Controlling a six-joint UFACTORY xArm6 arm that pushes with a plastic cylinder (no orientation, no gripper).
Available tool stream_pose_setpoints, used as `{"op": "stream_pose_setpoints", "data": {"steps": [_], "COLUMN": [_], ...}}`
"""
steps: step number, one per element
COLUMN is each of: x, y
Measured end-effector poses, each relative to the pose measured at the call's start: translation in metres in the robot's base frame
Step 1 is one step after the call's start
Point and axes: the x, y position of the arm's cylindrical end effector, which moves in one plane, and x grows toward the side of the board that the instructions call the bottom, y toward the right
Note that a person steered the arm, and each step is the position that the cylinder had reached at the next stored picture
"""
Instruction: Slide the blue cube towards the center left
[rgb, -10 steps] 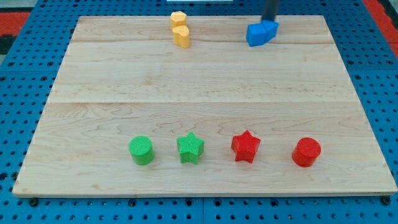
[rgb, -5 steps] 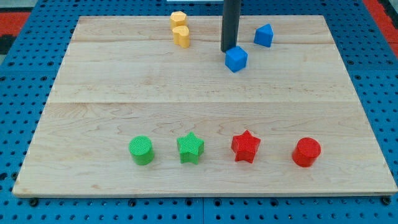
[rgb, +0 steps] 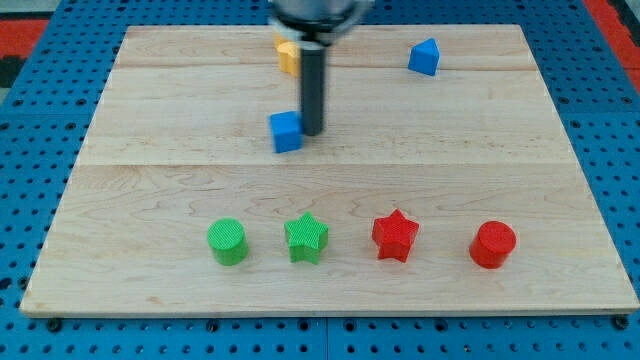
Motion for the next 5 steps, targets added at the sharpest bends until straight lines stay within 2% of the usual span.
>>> {"op": "stream_pose_setpoints", "data": {"steps": [1, 2, 3, 5], "x": [0.030, 0.016, 0.022, 0.061], "y": [-0.072, -0.097, -0.134, -0.183]}}
